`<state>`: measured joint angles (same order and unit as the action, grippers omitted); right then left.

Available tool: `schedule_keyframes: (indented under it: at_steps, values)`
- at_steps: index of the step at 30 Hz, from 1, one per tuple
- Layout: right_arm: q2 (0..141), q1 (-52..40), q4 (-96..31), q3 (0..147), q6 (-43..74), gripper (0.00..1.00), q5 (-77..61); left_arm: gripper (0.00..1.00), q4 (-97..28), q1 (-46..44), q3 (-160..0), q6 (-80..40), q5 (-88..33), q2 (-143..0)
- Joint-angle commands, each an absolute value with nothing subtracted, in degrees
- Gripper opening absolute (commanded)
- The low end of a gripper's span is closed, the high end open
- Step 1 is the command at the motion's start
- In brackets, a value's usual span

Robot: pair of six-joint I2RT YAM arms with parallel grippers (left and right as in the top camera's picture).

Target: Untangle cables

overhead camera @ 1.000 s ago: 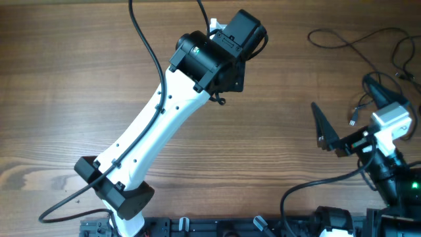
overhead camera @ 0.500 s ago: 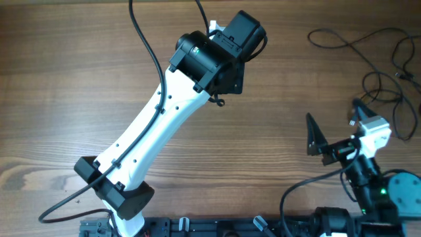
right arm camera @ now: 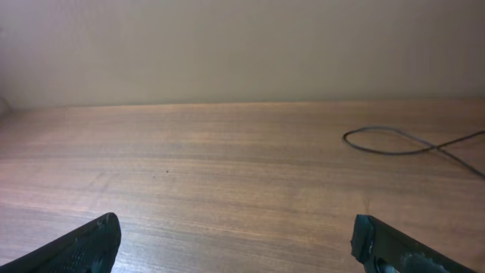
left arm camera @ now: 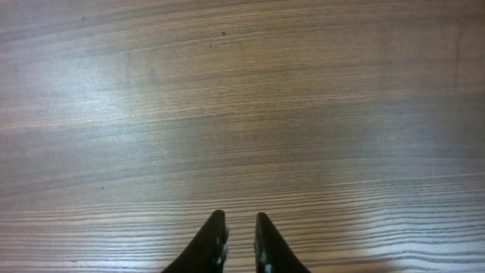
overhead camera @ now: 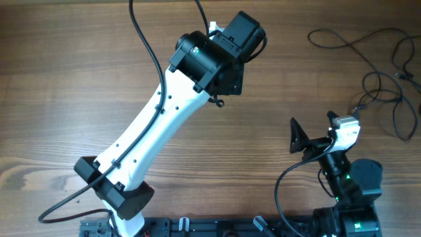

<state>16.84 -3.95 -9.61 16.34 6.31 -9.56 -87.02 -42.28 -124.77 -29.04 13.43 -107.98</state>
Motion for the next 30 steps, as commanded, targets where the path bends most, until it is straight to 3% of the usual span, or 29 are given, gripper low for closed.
schedule_keyframes:
  at_steps: [1, 5, 12, 16, 20, 23, 26, 27, 30]
  values:
    - [15.88, -4.64, -9.13, 16.05, 7.46, 1.00, -4.78, 0.29, -87.35, -42.54, -124.84, -28.69, 13.10, -106.06]
    - [15.90, -4.64, -13.41, 16.05, 7.44, 1.00, -3.18, 0.37, -87.99, -42.54, -124.84, -28.69, 13.13, -106.06]
    - [15.99, -4.64, -21.78, 16.01, 10.81, 1.00, 6.76, 0.38, -88.16, -42.54, -124.84, -28.69, 13.13, -106.06]
    - [16.01, -4.64, -28.77, 16.01, 10.94, 1.00, 9.28, 0.55, -88.16, -42.54, -124.84, -28.69, 13.13, -106.06]
    - [16.01, -4.64, -35.05, 16.01, 10.46, 1.00, 11.94, 0.62, -88.16, -42.54, -124.84, -28.69, 13.13, -106.06]
    - [16.01, -4.64, -40.16, 16.01, 10.48, 1.00, 14.02, 0.85, -88.16, -42.54, -124.84, -28.69, 13.10, -106.06]
    - [16.01, -4.64, -41.60, 16.01, 10.44, 1.00, 14.20, 0.88, -88.18, -42.54, -124.84, -28.69, 13.10, -106.06]
    - [16.01, -4.64, -42.24, 16.01, 10.44, 1.00, 14.17, 0.98, -88.18, -42.54, -124.84, -28.71, 13.10, -106.06]
    - [16.01, -4.64, -43.35, 16.01, 10.50, 1.00, 14.13, 1.00, -88.16, -42.54, -124.84, -28.69, 13.10, -106.06]
